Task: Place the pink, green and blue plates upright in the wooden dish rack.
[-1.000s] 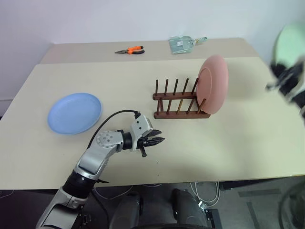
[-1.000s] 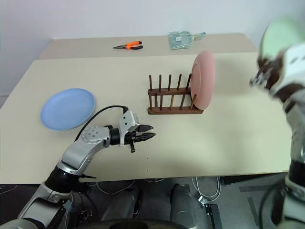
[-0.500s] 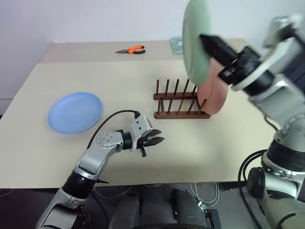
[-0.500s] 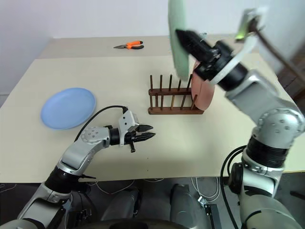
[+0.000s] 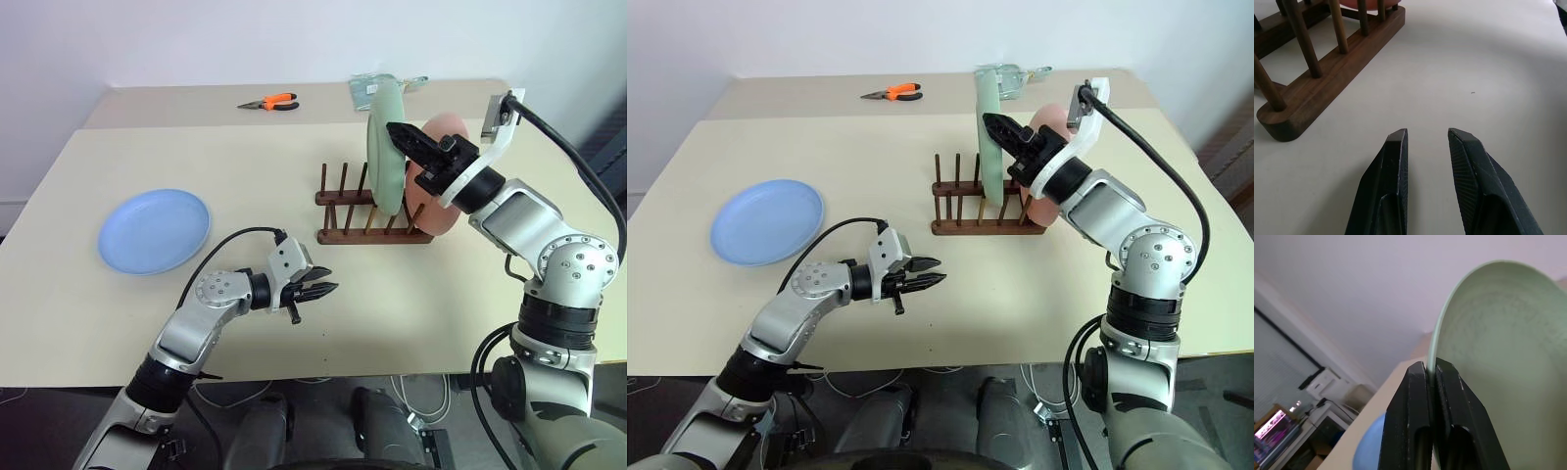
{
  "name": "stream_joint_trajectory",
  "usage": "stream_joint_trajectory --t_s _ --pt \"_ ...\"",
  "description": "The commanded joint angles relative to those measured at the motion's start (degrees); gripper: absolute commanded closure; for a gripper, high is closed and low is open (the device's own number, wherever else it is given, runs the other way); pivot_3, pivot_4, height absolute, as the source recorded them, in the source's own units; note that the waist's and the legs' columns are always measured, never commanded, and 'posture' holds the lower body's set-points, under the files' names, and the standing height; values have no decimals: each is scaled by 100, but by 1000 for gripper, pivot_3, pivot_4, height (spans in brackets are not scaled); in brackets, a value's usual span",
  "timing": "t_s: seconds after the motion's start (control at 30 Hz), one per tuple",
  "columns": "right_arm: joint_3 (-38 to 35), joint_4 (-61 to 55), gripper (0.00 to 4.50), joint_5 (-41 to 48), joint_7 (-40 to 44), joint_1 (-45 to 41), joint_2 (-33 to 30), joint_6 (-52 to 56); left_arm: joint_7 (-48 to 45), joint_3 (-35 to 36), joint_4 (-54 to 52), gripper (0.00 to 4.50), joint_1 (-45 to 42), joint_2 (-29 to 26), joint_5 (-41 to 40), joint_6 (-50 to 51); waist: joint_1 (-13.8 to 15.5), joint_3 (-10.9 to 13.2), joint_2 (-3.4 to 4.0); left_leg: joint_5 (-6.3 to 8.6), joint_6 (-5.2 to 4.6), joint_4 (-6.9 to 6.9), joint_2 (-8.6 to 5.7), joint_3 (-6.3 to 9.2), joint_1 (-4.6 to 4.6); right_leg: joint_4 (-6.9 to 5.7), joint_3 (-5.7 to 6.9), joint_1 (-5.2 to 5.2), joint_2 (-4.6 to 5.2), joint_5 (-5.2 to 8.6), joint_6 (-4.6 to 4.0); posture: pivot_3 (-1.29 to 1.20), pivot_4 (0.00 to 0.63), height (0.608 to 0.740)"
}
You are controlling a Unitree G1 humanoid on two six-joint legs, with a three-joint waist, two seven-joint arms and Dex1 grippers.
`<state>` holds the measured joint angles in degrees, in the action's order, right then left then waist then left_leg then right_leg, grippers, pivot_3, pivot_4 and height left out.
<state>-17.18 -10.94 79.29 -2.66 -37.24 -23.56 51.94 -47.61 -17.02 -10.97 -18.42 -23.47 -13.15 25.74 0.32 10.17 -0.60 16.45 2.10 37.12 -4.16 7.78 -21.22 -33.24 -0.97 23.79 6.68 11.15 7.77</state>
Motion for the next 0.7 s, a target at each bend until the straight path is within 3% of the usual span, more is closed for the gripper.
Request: stream_joint_trajectory --t_s 0.03,0.1,0.17,0.27,0.33,0.47,0.6,0.7 --pt "51 -144 3027 -445 122 -243 -106 -286 12 154 -217 3231 6 19 -159 44 -4 0 0 0 0 0 0 0 0 0 0 0 0 0 1 0 150 740" --pt "277 -351 2047 -1320 488 -314 -427 -658 56 285 -224 2972 -7 64 -312 221 -7 0 1 0 0 0 -1 -1 0 0 0 0 0 0 1 0 150 740" --pt "498 -485 2029 -2104 855 -376 -788 -1006 89 432 -238 2344 -20 62 -424 294 8 1 2 0 0 2 -2 -3 -3 0 0 1 1 1 2 0 150 740" --pt "637 -460 2029 -2955 1271 -502 -1239 -1460 473 834 -138 900 -75 127 -424 278 -5 0 0 0 0 0 -2 -5 -3 2 1 3 1 1 6 0 150 740" --pt "742 -393 2029 -3677 1802 -613 -1744 -1948 1417 1655 279 63 -342 343 -369 146 -2 1 1 0 0 0 -1 -5 -3 2 1 3 1 1 6 0 150 740" --pt "1165 -654 169 -4386 2798 -707 -2220 -2508 3678 2866 1196 0 -976 310 393 225 -28 3 -12 -3 5 1 1 -1 0 1 6 3 -2 9 24 0 150 740" --pt "1631 -1132 71 -4512 3362 -566 -2078 -2474 5463 3658 1579 0 -1296 61 1140 781 -132 -1 -18 -3 6 -11 3 -5 11 0 2 1 -2 3 23 0 150 740" --pt "2056 -1267 71 -4780 3572 -344 -1807 -2544 6133 4283 1410 0 -1364 78 1142 1499 -111 -5 -45 -3 8 -10 2 -3 8 2 1 3 -1 -4 19 0 150 740"
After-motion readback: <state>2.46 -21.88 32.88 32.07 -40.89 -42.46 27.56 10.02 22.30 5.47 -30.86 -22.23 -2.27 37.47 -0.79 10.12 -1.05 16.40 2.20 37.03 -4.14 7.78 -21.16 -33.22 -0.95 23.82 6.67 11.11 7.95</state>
